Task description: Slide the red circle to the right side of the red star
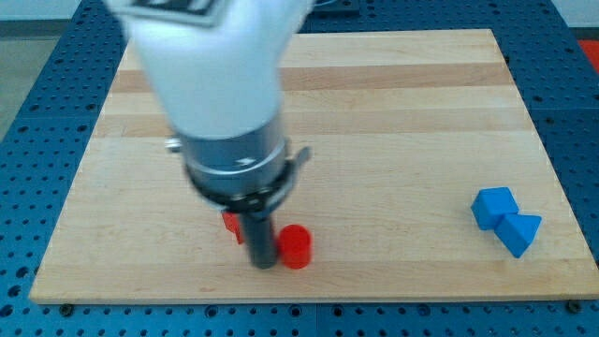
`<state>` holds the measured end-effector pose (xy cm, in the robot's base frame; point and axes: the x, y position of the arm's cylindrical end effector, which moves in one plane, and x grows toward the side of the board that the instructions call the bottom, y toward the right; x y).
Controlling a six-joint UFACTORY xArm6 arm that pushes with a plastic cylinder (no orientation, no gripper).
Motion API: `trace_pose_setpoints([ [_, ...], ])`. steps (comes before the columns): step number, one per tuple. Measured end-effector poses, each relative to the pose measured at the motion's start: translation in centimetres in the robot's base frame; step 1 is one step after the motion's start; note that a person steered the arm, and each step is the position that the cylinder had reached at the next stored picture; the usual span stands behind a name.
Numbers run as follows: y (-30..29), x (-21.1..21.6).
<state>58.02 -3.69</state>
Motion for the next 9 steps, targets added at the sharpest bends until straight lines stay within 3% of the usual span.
trace_pose_setpoints([
  [3,-0.1,3.2],
  [5,14.2,0.2],
  [9,8.6,0.3],
])
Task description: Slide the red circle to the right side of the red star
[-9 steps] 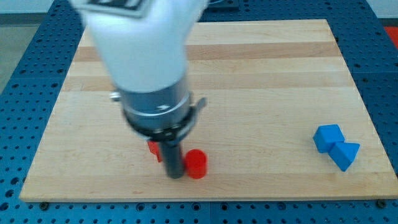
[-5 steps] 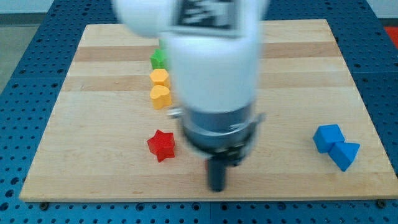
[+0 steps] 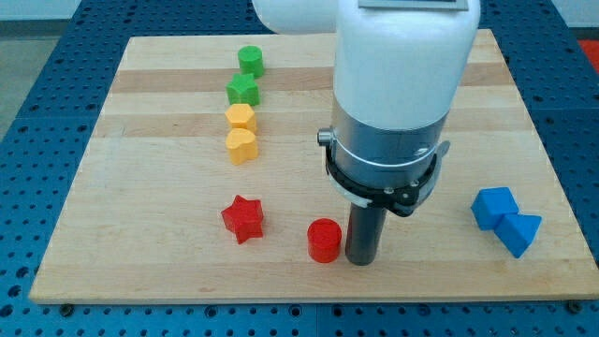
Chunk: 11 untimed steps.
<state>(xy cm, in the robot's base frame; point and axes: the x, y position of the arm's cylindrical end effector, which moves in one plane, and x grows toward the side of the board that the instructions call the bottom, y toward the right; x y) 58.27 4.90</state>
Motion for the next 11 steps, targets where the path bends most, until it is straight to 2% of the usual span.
trace_pose_setpoints([
  [3,-4.2,-1.8],
  [5,1.1,-0.1],
  [6,-1.8,3.5],
  [8,-3.5,3.1],
  [9,-4.3,1.0],
  [11,-7.2,1.5],
])
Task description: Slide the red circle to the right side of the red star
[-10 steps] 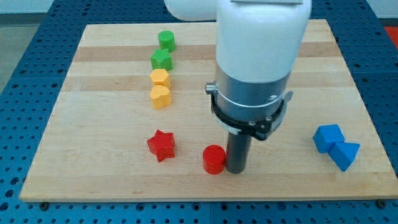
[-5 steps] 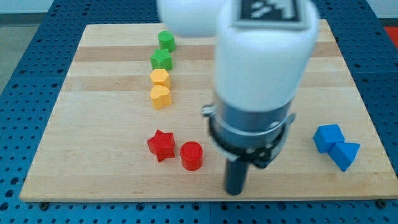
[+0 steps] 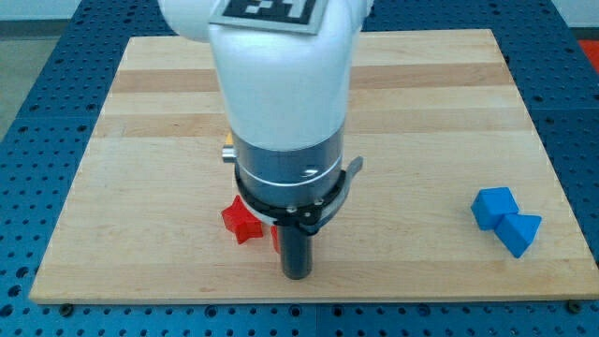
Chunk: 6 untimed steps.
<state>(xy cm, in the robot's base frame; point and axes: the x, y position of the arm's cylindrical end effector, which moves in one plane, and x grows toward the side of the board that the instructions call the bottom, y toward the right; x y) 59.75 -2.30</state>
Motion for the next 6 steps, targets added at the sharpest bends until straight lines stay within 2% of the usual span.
trace_pose_setpoints([
  [1,-0.1,-2.9],
  [3,-0.1,-3.4],
  [4,4.7,-3.0],
  [5,6.8,-8.5],
  [6,3.3,-11.6],
])
